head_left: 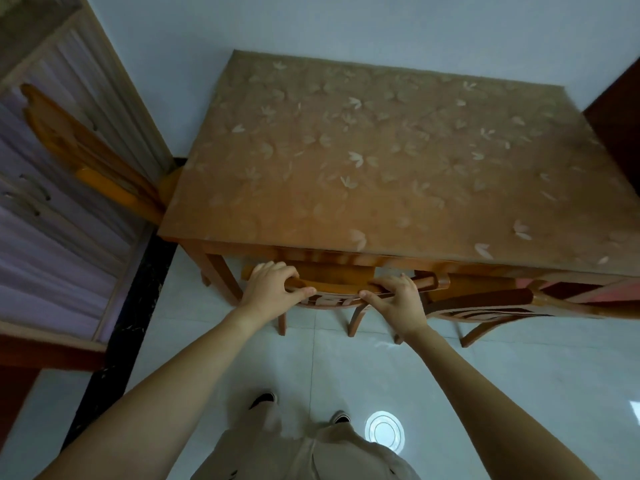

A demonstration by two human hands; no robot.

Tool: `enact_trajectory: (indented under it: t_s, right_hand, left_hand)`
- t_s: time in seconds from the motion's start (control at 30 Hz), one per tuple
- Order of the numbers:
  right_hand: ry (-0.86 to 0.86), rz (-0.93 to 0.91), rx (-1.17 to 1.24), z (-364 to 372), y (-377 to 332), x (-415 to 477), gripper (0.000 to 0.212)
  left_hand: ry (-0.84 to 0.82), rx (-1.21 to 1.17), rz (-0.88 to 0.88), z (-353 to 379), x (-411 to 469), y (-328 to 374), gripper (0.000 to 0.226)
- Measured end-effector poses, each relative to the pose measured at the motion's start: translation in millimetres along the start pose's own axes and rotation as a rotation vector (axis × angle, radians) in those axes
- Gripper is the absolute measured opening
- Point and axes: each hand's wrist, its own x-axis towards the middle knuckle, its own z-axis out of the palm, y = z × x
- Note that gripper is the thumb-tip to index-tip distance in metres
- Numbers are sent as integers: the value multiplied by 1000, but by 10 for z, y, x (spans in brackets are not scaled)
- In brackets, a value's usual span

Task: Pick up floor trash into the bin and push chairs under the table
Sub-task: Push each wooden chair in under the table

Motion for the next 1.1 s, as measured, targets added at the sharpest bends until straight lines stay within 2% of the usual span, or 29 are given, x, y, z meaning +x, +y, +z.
enact_trajectory:
  t_s: [0.1,0.2,0.4,0.53,0.8,1.1]
  right_hand:
    - [74,-8,-43,-14,-151,-120,36]
    - [177,-37,-121,-48,-328,-302,46]
    - [422,48,-279,-122,-680,-792,50]
    - [530,152,-291,-99,-761,-1283,47]
    - [632,497,-297,-33,-393,-2402,50]
    - [790,691,-261,-938,394,-3486,52]
  left_hand:
    - [-46,53,66,-109,-11,-19,48]
    - [-30,55,178,-259,4,21,38]
    - [58,58,575,-451,30,339,55]
    - [67,-13,767,-431,-96,683,55]
    - [-169,-40,940,204,-425,1314,52]
    - [-252,-101,1102,915,-791,2992,48]
